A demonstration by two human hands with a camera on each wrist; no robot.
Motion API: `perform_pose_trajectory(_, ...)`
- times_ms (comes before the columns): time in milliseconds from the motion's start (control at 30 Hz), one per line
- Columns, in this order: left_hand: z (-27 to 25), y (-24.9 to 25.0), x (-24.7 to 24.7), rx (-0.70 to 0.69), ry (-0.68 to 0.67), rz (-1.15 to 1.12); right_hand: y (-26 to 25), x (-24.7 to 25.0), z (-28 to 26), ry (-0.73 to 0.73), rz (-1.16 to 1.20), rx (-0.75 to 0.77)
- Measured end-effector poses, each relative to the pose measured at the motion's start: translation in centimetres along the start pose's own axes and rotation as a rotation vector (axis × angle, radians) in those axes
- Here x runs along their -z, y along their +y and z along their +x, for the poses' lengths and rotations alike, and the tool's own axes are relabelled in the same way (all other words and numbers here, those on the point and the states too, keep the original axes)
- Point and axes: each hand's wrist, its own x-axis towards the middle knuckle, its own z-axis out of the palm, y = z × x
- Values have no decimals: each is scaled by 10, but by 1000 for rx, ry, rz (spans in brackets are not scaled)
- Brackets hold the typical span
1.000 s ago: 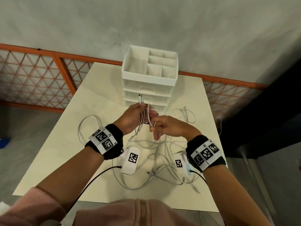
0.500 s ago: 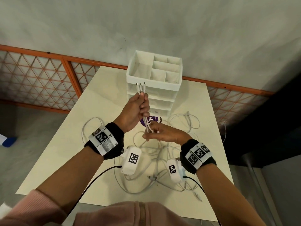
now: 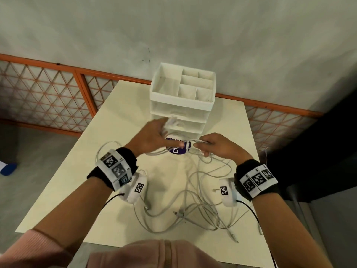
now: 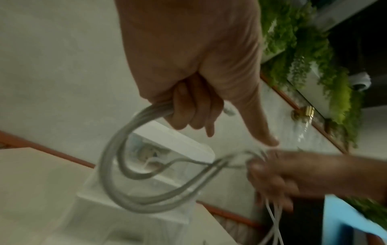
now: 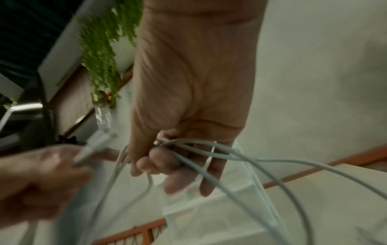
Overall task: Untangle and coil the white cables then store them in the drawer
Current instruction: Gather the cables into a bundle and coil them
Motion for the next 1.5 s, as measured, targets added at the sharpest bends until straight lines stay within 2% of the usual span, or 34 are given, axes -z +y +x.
perform_pose_trajectory(33, 2, -3, -8, -3, -78, 49, -9, 0, 0, -14, 16, 21)
perform_pose_trajectory(100, 5, -10, -22, -36, -133, 95, -23, 1, 0, -25, 45, 49)
perform_pose_trajectory(233, 8, -16, -20, -76, -100, 168, -22, 9, -3, -47, 102, 36)
perform_pose_trajectory(333, 11, -16, 5, -111, 70, 217, 7, 16, -7, -23, 99, -34)
perform_pose_trajectory(400, 13, -19, 22, -124, 208, 185, 32, 22, -10, 43, 108, -85)
perform_pose_trajectory(467, 15, -24, 31, -116, 281, 176, 53, 29, -13, 103, 132, -123)
perform_pose_trajectory(533, 18, -31, 30, -58, 320, 182, 60, 39, -16, 156, 167, -132)
perform_pose_trajectory(600, 22, -40, 26, 86, 344, 186, 54, 50, -20, 208, 216, -94)
perform_pose_trajectory(700, 25, -55, 21, 314, 230, 250, 34, 68, -20, 266, 244, -12)
perform_pose_trajectory(767, 23, -57, 18, 326, 158, 246, 21, 75, -16, 300, 200, 38)
perform_pose_trajectory(867, 19, -43, 15, 222, 220, 94, 5, 78, -13, 321, 48, 72)
perform_pose_trajectory(933, 18, -23, 10, 65, 272, -87, -9, 71, -11, 240, -36, 91)
perform_pose_trajectory(967, 19, -12, 8, -20, 228, -175, -16, 66, -9, 181, -59, 105)
perform_pose_trajectory(1033, 23, 4, 0, -128, 13, -222, -32, 55, -5, 89, -94, 141)
perform_pose_trajectory(1100, 27, 14, -12, -147, -184, -145, -48, 51, -3, 66, -71, 184)
perform_pose_trajectory(1133, 28, 15, -18, -140, -212, -128, -54, 53, -3, 82, -50, 200)
perform_pose_trajectory(1200, 32, 13, -20, -144, -162, -118, -60, 59, -5, 112, -2, 204)
perform_pose_trajectory(1267, 34, 10, -17, -177, -78, -96, -53, 61, -7, 73, 108, 167)
perform_pose_trajectory(1367, 39, 14, -3, -256, 91, -100, -22, 49, -5, -19, 221, 80)
perform_pose_trajectory(1500, 45, 16, 15, -254, 344, -160, 34, 21, 3, -84, 180, -61)
